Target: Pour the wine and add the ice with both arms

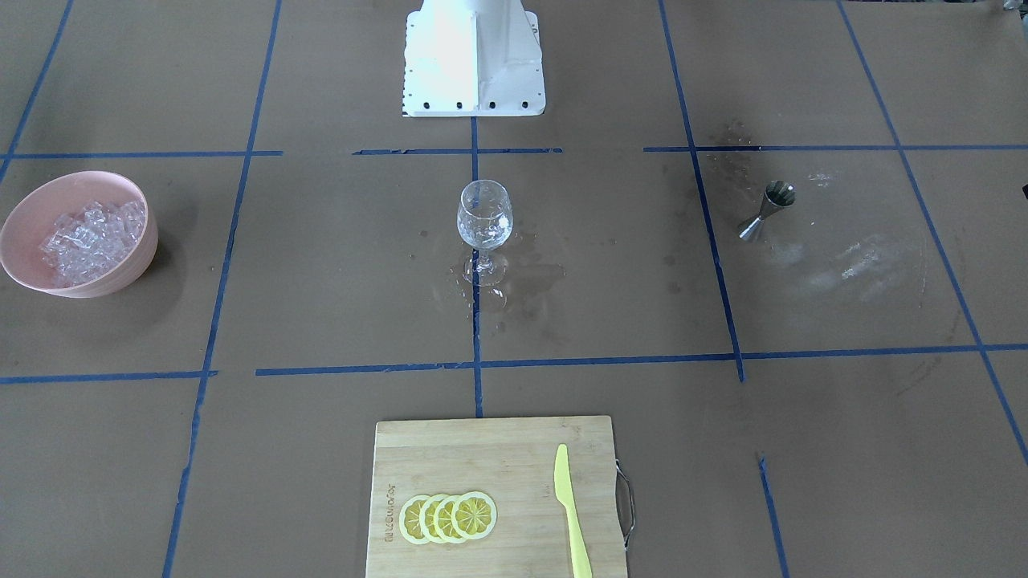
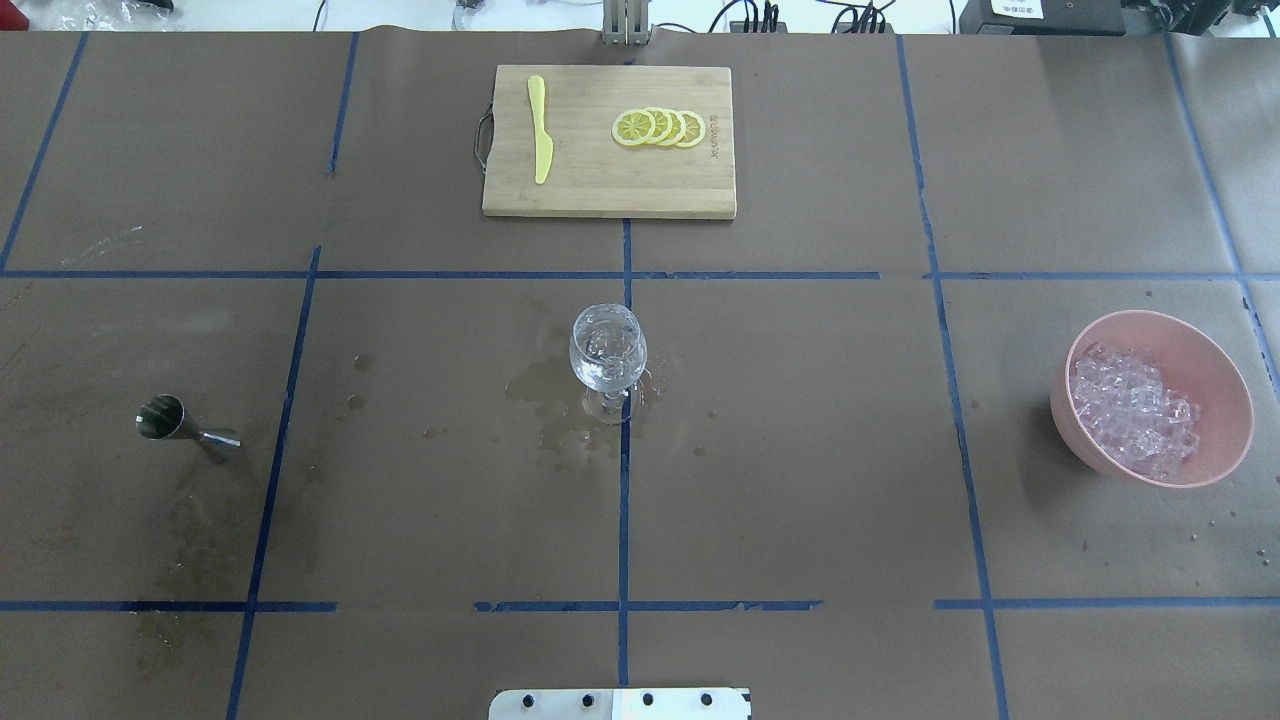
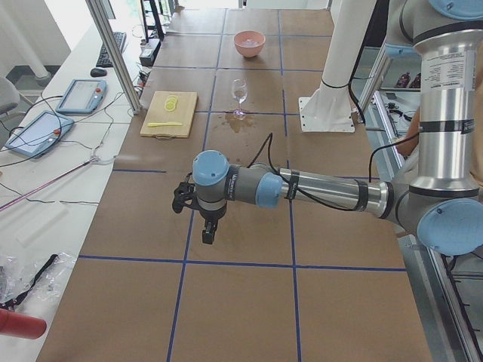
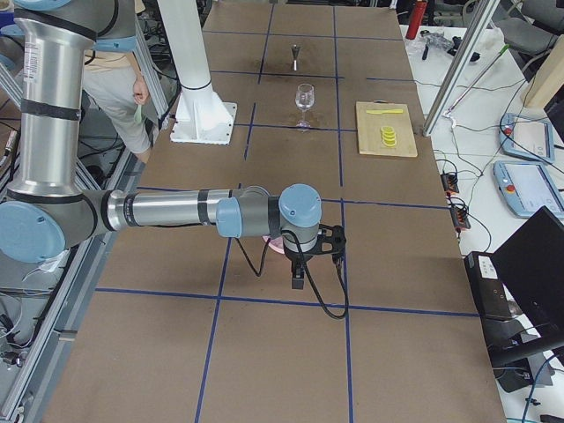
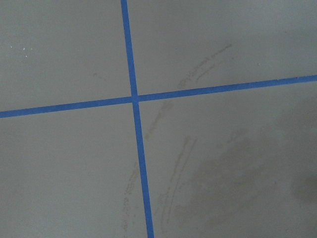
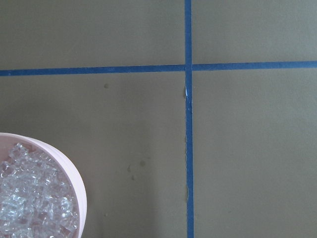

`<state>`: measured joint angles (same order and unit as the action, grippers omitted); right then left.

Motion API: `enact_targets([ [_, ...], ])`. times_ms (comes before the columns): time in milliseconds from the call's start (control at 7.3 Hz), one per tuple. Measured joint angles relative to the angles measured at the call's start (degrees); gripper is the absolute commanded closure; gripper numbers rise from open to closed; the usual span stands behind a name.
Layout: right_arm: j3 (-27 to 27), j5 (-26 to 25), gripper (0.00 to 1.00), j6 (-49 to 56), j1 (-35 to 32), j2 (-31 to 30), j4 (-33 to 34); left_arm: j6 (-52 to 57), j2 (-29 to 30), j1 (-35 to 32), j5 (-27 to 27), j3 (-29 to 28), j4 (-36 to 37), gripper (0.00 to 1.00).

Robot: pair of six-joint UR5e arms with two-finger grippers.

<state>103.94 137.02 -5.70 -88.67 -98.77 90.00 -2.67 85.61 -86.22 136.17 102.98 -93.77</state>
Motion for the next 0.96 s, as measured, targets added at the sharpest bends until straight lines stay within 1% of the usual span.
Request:
enact_targets([
  [274, 0.1, 0.1, 0.0, 0.0, 0.0, 0.3, 0.0, 0.1, 0.1, -0.1, 0.0, 1.1, -3.2, 0.0],
  [685, 0.8, 0.1, 0.0, -0.1, 0.0, 0.3, -0.2, 0.0, 0.0, 0.0, 0.2, 0.5, -9.6, 0.0],
  [959, 0.8, 0.1, 0.0, 0.0, 0.0, 0.3, -1.6, -0.9, -0.9, -0.2, -0.4, 0.4, -18.5, 0.0],
])
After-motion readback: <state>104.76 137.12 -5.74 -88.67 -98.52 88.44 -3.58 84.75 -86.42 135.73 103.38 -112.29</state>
